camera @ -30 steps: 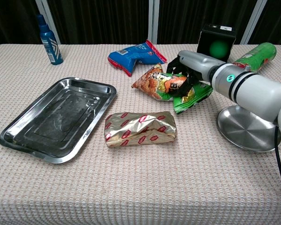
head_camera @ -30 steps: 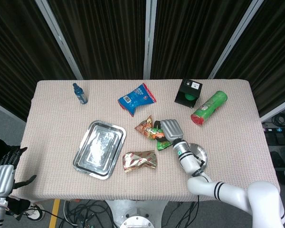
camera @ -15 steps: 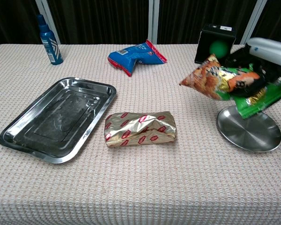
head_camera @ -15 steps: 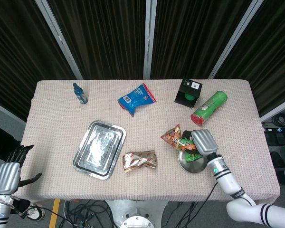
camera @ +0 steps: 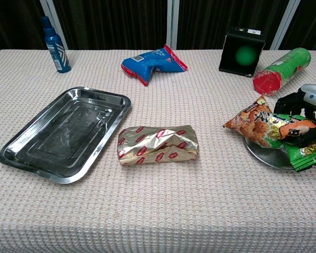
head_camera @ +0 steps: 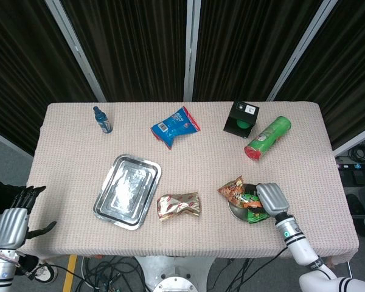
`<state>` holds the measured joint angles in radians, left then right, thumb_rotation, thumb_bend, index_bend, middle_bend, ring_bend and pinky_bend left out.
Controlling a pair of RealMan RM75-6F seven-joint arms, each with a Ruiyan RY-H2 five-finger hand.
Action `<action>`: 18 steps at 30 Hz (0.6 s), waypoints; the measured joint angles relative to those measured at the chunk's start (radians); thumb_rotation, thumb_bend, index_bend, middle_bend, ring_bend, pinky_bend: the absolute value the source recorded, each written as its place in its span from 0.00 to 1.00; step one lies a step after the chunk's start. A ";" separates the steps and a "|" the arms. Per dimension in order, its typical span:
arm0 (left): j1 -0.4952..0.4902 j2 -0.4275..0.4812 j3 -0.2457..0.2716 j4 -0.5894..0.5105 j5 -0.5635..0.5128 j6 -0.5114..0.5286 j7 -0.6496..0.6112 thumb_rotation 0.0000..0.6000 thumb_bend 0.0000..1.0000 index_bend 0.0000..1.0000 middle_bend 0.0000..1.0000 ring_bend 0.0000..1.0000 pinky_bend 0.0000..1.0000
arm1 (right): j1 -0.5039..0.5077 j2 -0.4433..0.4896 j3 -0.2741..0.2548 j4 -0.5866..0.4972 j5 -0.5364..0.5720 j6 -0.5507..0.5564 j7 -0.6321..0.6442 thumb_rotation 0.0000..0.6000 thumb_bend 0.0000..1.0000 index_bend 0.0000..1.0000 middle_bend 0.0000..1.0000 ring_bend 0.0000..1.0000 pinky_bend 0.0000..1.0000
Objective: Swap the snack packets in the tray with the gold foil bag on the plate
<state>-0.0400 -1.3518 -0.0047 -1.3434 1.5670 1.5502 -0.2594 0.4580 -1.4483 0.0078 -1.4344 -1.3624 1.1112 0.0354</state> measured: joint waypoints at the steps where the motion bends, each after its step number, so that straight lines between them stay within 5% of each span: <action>1: -0.001 -0.001 0.001 0.002 0.000 -0.003 0.000 1.00 0.12 0.14 0.17 0.08 0.15 | 0.001 0.005 -0.003 -0.002 -0.001 -0.011 -0.001 1.00 0.00 0.18 0.28 0.15 0.23; 2: -0.003 -0.003 0.001 0.003 0.000 -0.005 0.000 1.00 0.12 0.15 0.17 0.08 0.15 | 0.003 0.014 -0.005 -0.008 0.000 -0.027 -0.003 1.00 0.00 0.07 0.17 0.06 0.11; 4: -0.005 -0.004 0.000 0.003 0.000 -0.006 0.000 1.00 0.12 0.15 0.17 0.08 0.15 | 0.007 0.032 -0.004 -0.022 0.001 -0.046 -0.004 1.00 0.00 0.00 0.08 0.00 0.01; 12: -0.021 -0.002 0.007 -0.028 0.016 -0.026 0.015 1.00 0.12 0.16 0.17 0.08 0.15 | -0.001 0.162 0.014 -0.165 0.015 -0.047 0.010 1.00 0.00 0.00 0.00 0.00 0.00; 18: -0.070 -0.026 0.008 -0.095 0.068 -0.051 0.056 1.00 0.12 0.16 0.17 0.08 0.15 | -0.061 0.246 0.044 -0.242 -0.022 0.115 0.054 1.00 0.00 0.00 0.00 0.00 0.00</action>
<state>-0.1102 -1.3779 0.0032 -1.4380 1.6355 1.4989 -0.2033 0.3973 -1.2020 0.0520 -1.6764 -1.3847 1.2258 0.0894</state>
